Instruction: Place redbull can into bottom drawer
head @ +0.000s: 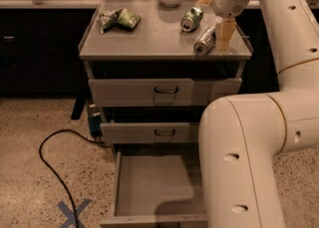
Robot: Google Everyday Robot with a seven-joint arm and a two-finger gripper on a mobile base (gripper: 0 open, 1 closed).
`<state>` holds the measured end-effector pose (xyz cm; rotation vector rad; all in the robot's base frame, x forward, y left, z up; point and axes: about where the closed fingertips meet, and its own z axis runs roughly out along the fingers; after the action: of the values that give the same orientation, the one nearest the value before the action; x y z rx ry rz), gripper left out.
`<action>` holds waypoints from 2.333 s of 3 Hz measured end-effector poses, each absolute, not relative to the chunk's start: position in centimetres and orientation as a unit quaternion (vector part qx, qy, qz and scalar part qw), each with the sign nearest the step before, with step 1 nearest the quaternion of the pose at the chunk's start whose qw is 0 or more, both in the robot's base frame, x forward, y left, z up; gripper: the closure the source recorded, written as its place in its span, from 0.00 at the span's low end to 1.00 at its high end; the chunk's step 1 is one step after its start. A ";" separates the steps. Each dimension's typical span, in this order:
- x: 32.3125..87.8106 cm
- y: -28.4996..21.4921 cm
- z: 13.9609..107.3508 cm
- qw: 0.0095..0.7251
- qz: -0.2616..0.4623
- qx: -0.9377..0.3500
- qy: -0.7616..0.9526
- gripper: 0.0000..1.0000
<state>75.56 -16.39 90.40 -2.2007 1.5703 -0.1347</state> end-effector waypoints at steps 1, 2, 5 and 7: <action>76.9 -16.7 90.8 0.235 -0.068 -0.784 0.570 0.00; 77.6 -17.1 90.9 0.239 -0.080 -0.779 0.575 0.00; 78.6 -17.6 90.9 0.244 -0.101 -0.779 0.568 0.00; 78.8 -20.5 88.7 0.235 -0.102 -0.775 0.578 0.00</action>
Offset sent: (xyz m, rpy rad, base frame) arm 0.0010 -0.0123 0.0035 -0.0128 -0.0684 -0.0590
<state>78.83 -20.46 88.66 -2.1269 1.5861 -0.2811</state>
